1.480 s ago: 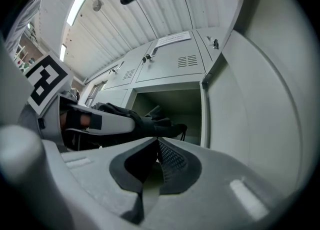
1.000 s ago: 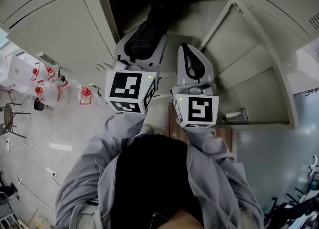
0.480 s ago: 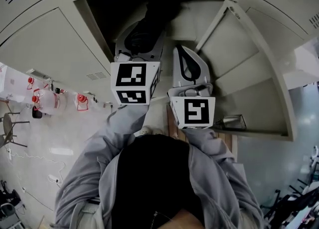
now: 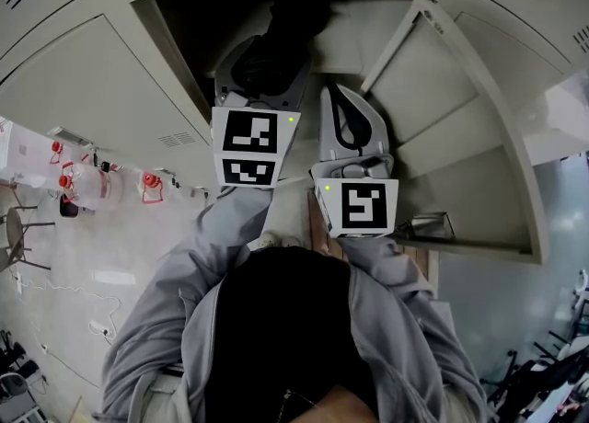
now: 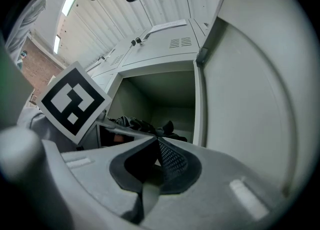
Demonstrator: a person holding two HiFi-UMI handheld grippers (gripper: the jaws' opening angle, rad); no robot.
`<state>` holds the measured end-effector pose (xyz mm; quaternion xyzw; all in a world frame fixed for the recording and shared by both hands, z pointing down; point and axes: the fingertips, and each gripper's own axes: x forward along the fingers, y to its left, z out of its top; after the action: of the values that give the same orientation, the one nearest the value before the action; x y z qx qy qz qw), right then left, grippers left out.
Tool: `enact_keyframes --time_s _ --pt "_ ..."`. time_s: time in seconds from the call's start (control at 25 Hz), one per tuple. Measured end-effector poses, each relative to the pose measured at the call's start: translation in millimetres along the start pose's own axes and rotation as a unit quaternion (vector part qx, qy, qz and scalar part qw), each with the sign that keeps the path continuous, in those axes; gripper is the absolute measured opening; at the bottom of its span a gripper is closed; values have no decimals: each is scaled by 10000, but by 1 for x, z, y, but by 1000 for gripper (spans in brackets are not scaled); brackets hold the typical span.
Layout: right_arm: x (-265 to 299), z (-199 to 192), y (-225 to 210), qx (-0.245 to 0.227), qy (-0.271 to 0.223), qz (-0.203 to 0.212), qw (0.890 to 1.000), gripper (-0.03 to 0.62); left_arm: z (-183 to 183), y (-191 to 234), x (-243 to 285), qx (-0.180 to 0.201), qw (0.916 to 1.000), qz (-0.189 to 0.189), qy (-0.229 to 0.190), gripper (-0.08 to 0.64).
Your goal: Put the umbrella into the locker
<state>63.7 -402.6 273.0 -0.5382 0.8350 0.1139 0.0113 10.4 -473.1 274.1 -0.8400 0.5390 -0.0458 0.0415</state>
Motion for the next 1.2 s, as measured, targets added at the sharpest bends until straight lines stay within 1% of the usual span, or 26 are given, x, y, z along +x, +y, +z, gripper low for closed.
enact_keyframes --time_s 0.12,0.24,0.36,0.56,0.64,0.68,0.72,0.76,0.84,0.96,1.2 --pt "-2 -2 1 -47 35 26 10000 0 0 -2 -6 35 10000 -73 -28 298" --pt "-5 -2 3 -44 47 37 10000 0 3 -2 -18 -15 9999 -86 -99 310" --pt "-9 -4 7 42 52 27 10000 0 9 -1 -37 -53 9997 -74 -218 310" --pt "-11 0 19 -4 -4 196 9998 0 18 0 -75 15 9986 -30 -523 310" --pt "-11 0 24 17 -19 239 9997 0 16 1 -88 -66 9983 -15 -582 299" --pt "-10 0 26 31 -18 258 9997 0 14 3 -94 -107 9981 26 -604 229" --pt "-9 0 28 53 -14 274 9996 0 13 6 -98 -113 9979 86 -625 79" --pt "-9 0 30 87 -9 282 9996 0 11 8 -100 -85 9979 130 -623 41" --pt "-7 1 34 120 -16 292 9995 0 5 9 -98 -37 9988 88 -480 20" --pt "-4 0 36 47 1 321 9995 0 -7 5 -87 -115 9997 -116 -198 14" --pt "2 -3 27 43 36 174 9998 0 -8 -4 -60 -134 9991 -353 -217 14"
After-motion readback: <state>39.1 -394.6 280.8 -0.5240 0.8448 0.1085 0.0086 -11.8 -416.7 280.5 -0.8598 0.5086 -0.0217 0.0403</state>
